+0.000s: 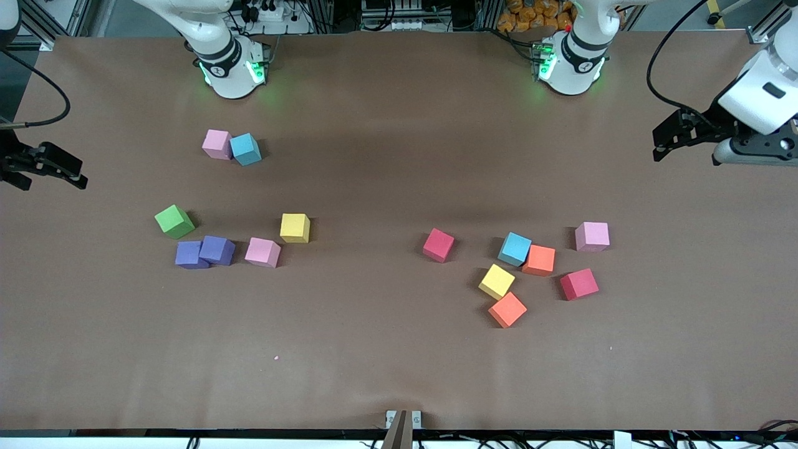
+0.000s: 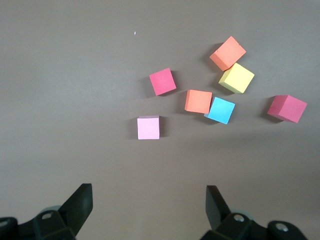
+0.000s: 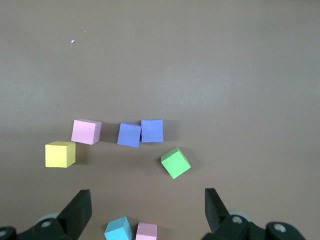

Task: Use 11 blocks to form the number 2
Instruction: 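Reach the left gripper to the red cube while the right gripper reaches the yellow cube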

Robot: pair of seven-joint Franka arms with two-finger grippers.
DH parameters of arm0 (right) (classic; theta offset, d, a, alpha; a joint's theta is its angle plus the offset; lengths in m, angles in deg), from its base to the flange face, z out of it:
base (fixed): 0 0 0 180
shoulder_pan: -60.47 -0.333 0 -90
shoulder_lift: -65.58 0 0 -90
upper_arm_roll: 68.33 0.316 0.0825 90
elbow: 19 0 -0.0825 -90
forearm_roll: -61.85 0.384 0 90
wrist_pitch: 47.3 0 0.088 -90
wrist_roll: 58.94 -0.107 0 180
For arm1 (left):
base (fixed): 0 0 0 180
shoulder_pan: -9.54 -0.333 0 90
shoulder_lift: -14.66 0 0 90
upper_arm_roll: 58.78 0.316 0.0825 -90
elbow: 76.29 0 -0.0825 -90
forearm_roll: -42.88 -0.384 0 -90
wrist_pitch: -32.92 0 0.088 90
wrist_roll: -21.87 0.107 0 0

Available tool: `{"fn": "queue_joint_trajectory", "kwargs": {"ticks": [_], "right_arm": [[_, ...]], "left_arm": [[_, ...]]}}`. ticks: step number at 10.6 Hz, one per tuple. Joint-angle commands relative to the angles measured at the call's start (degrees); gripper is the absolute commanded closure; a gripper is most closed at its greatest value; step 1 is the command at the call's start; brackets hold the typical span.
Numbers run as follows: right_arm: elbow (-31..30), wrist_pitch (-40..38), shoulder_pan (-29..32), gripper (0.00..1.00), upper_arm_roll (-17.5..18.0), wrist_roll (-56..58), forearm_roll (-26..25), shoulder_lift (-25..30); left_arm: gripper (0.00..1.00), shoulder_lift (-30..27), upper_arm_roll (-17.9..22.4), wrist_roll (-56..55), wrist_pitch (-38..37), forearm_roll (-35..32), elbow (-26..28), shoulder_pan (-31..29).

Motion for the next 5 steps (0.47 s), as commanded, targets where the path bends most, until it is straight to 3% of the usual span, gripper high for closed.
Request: {"fn": "queue_joint_trajectory", "kwargs": {"ticks": [1,4,5], "right_arm": [[2.0,-0.7,-1.3,0.0,0.8,-0.5,0.1,-1.0],[2.0,-0.5,-1.9,0.0,0.9,-0.4,0.2,-2.0],[2.0,-0.4,-2.9,0.0,0.9,-0.1,0.2,-2.8]], "left_arm": [[0.0,3.0,0.2,0.9,0.6,-0.5,-0.9,1.5],[0.0,8.5,1.0,-2.7,4.2,-0.7,-1.0,8.1],[0.0,9.8,2.1,-8.6,5.9,-0.6,-0.9,10.6]]}}
